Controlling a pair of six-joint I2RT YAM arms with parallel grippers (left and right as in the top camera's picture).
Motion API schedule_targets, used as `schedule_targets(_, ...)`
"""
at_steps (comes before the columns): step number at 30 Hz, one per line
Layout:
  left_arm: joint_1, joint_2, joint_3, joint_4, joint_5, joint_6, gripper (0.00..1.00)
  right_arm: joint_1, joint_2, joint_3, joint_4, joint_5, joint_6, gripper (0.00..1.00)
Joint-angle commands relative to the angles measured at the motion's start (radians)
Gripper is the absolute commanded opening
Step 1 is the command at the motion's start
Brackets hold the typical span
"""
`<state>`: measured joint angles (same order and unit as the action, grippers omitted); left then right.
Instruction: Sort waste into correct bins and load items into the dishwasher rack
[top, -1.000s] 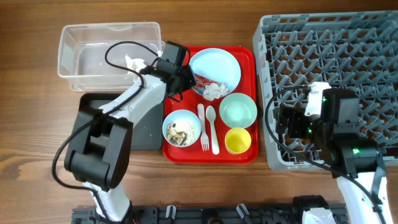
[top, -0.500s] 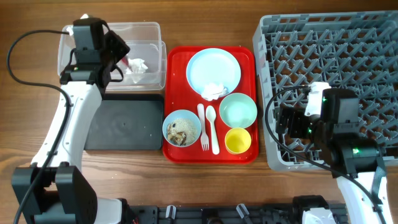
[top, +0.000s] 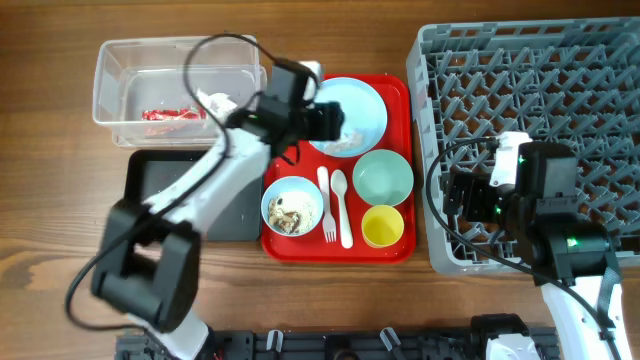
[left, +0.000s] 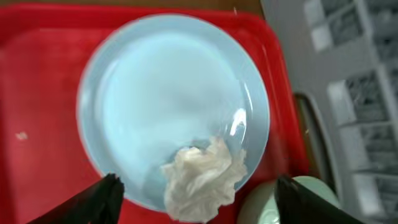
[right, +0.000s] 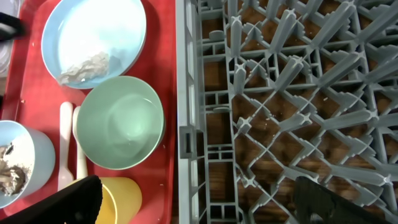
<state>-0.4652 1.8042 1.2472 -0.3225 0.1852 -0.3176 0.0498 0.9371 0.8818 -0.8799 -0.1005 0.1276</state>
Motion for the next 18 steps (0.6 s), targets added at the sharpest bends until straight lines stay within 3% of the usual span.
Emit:
schedule_targets(1,-0.047,0.107,-0.005,0.055,0.001,0.079,0.83,0.004,0.002,0.023,-0.002,-0.013,0.006,1.0)
schedule_targets(5,-0.069,0.179,-0.005,0.073,0.001,0.079,0.82,0.004,0.002,0.023,-0.001,-0.013,0.006,1.0)
schedule_targets(8,-0.07,0.203,-0.005,0.084,0.0,0.079,0.68,0.004,0.002,0.023,-0.001,-0.013,0.006,1.0)
schedule_targets(10,-0.069,0.206,-0.005,0.092,0.0,0.079,0.31,0.004,0.002,0.023,-0.002,-0.013,0.006,1.0)
schedule_targets(12,-0.07,0.206,-0.005,0.093,0.0,0.079,0.04,0.004,0.002,0.023,-0.002,-0.013,0.006,1.0)
schedule_targets(18,-0.045,0.13,0.006,0.091,0.001,0.075,0.04,0.004,0.002,0.023,-0.005,-0.013,0.006,1.0)
